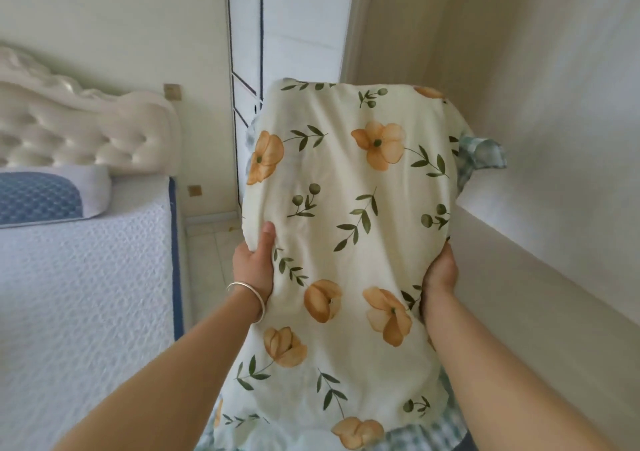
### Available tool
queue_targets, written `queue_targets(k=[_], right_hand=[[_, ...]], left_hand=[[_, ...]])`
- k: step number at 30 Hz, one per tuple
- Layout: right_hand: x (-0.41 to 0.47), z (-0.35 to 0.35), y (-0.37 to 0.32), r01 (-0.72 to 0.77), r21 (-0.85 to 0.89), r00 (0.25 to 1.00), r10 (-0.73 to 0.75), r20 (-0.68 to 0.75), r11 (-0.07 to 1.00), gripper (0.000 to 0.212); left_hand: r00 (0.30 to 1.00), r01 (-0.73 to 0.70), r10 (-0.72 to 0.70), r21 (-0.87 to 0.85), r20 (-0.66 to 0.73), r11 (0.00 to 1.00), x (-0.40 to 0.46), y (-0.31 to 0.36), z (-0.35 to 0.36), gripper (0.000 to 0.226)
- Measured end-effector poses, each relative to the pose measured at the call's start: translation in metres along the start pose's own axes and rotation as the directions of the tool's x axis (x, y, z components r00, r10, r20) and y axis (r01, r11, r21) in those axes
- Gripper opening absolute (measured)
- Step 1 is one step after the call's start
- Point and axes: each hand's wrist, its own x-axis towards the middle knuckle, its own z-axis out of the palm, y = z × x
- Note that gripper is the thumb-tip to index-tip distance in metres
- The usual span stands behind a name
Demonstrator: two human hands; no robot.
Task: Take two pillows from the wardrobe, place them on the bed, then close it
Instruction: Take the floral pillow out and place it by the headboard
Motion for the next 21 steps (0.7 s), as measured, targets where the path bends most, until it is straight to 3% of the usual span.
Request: queue_targets(k=[7,11,14,18,21], right_hand=[[-0.034,0.062,0.050,-0.130,-0.089,0.979,0.142,0.146,0.987,0.025],[-0.037,0.114,0.066,-0.136,-0.177,0.976,0.162,0.143,0.975,0.030],[-0.032,0.156,0.077,-0.121,-0.252,0.978,0.158,0.132,0.960,0.021],[-0.031,0.212,0.100,-0.180,-0.330,0.963,0.234,0.133,0.927,0.038],[-0.028,0.263,0.119,-0.182,-0.384,0.941,0.273,0.198,0.905,0.029]], left_hand=[[0.983,0.042,-0.038,0.021,-0.180,0.999,0.011,-0.022,-0.081,0.029],[0.961,0.115,-0.114,-0.013,-0.251,0.993,0.043,-0.036,-0.115,0.036],[0.941,0.168,-0.179,-0.063,-0.286,0.984,0.071,-0.042,-0.134,0.036],[0.914,0.242,-0.263,-0.103,-0.309,0.965,0.118,-0.055,-0.167,0.059],[0.887,0.270,-0.287,-0.099,-0.363,0.958,0.152,-0.058,-0.195,0.070]])
